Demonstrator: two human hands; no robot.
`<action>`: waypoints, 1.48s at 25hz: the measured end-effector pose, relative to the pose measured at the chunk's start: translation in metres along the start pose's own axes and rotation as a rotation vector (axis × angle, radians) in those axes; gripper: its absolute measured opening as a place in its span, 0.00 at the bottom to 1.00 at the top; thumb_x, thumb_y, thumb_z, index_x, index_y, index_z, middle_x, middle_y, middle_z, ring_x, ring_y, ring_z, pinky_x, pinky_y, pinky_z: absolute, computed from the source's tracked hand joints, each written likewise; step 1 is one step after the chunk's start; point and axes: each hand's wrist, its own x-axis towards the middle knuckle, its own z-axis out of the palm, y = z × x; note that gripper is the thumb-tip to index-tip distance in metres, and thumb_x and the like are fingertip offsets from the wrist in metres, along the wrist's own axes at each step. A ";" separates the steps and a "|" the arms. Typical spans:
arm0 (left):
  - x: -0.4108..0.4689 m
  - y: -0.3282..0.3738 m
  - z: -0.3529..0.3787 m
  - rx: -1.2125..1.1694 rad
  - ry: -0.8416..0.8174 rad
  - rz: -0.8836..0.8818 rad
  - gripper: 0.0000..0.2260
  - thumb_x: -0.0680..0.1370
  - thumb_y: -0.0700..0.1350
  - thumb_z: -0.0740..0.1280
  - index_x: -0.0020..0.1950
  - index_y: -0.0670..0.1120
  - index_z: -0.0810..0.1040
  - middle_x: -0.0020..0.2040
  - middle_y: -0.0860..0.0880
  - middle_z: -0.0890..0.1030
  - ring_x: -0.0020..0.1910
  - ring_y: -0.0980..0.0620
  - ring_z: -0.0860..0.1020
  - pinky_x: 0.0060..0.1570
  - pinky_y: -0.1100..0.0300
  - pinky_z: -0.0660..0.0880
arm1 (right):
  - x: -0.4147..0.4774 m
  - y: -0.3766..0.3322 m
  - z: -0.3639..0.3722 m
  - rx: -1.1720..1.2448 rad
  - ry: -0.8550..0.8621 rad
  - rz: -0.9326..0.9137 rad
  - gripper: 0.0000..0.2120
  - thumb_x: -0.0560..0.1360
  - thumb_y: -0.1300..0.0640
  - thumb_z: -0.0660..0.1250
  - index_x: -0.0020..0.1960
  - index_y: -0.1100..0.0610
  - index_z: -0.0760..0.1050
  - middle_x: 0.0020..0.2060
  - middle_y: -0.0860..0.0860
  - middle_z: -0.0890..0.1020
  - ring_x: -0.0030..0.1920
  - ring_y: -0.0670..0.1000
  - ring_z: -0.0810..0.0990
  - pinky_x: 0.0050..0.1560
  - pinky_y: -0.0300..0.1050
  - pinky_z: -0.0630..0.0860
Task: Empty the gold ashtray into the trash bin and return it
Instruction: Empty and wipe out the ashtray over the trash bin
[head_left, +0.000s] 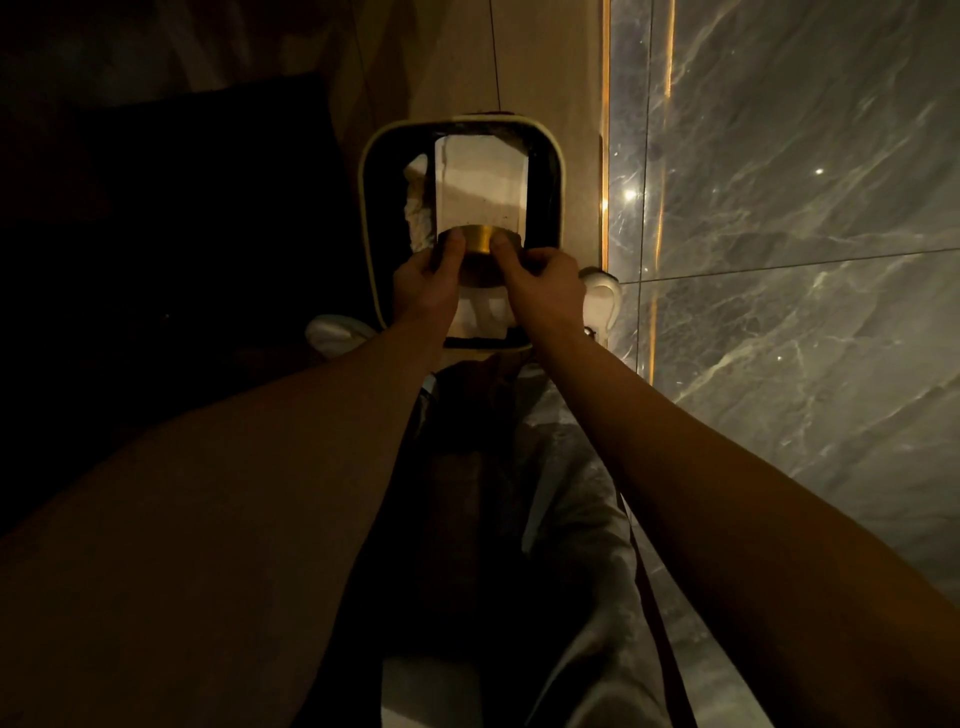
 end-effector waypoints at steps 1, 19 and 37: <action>0.001 0.000 0.000 -0.006 0.005 -0.008 0.18 0.78 0.55 0.66 0.57 0.42 0.82 0.55 0.41 0.84 0.55 0.44 0.82 0.59 0.46 0.78 | 0.000 -0.001 0.000 -0.001 0.015 -0.014 0.25 0.75 0.41 0.66 0.60 0.61 0.76 0.55 0.56 0.82 0.56 0.53 0.80 0.57 0.46 0.76; -0.007 0.010 0.009 0.123 0.087 -0.041 0.23 0.79 0.59 0.62 0.62 0.42 0.77 0.59 0.42 0.81 0.58 0.43 0.79 0.57 0.51 0.77 | 0.004 -0.002 0.002 0.007 0.047 -0.104 0.22 0.76 0.41 0.65 0.59 0.57 0.72 0.49 0.50 0.80 0.50 0.49 0.81 0.53 0.45 0.79; -0.017 0.003 -0.019 0.776 -0.082 0.532 0.51 0.63 0.52 0.80 0.79 0.47 0.55 0.70 0.39 0.65 0.69 0.39 0.68 0.63 0.49 0.71 | 0.021 -0.005 -0.032 -0.305 -0.154 -0.345 0.16 0.80 0.53 0.61 0.65 0.59 0.75 0.56 0.57 0.82 0.56 0.53 0.80 0.55 0.44 0.75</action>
